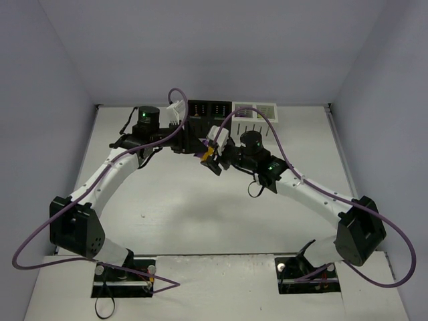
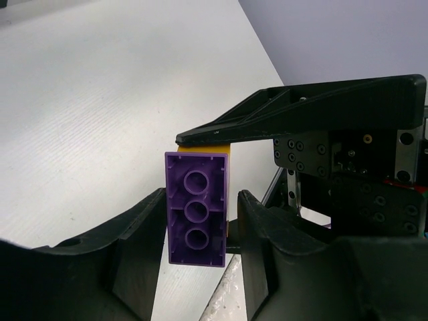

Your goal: Sort the legos into containers by color

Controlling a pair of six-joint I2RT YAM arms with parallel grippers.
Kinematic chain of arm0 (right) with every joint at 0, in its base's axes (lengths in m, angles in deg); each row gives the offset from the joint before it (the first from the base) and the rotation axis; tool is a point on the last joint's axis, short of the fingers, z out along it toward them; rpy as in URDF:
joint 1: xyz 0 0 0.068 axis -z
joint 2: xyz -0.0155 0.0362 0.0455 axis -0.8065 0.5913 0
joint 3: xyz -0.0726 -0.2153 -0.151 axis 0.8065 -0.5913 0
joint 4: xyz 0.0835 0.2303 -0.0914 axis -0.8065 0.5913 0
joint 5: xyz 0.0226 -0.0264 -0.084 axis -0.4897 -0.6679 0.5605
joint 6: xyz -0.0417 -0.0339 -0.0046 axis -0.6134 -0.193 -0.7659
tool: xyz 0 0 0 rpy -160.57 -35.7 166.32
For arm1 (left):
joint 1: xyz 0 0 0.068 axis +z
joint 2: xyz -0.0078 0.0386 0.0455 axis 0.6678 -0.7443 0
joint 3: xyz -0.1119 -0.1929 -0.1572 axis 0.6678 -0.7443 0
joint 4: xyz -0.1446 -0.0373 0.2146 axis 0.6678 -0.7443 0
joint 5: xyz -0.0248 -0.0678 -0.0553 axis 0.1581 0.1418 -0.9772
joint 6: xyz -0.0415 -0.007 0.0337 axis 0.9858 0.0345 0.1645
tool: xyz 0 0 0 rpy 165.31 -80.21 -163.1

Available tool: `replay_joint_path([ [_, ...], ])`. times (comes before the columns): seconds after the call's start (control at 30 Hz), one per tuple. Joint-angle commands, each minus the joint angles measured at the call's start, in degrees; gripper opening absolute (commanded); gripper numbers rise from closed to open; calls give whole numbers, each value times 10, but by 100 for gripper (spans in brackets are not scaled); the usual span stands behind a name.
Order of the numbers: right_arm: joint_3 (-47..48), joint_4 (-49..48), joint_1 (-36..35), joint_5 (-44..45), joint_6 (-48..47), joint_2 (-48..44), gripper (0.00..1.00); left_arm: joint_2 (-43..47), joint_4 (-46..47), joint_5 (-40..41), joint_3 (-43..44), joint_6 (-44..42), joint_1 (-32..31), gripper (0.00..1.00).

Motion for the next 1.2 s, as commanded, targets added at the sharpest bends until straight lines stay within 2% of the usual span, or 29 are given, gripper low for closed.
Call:
replay_joint_path([
  [0.0,2,-51,-2,7,0,-8,11,28,50,-12,19,5,5,39],
  [0.27,4,-50,-1,11,-2,-8,10,28,50,-17,18,4,5,28],
  [0.4,-2,-48,-1,18,-3,-8,10,30,52,-21,18,-1,6,10],
  [0.47,-6,-44,2,21,-7,-10,10,35,50,-14,17,-5,6,8],
  [0.8,-63,-44,26,37,10,-38,9,44,43,-16,19,-11,18,7],
  [1.17,-58,-44,67,18,18,-29,9,50,38,-9,20,-14,33,7],
])
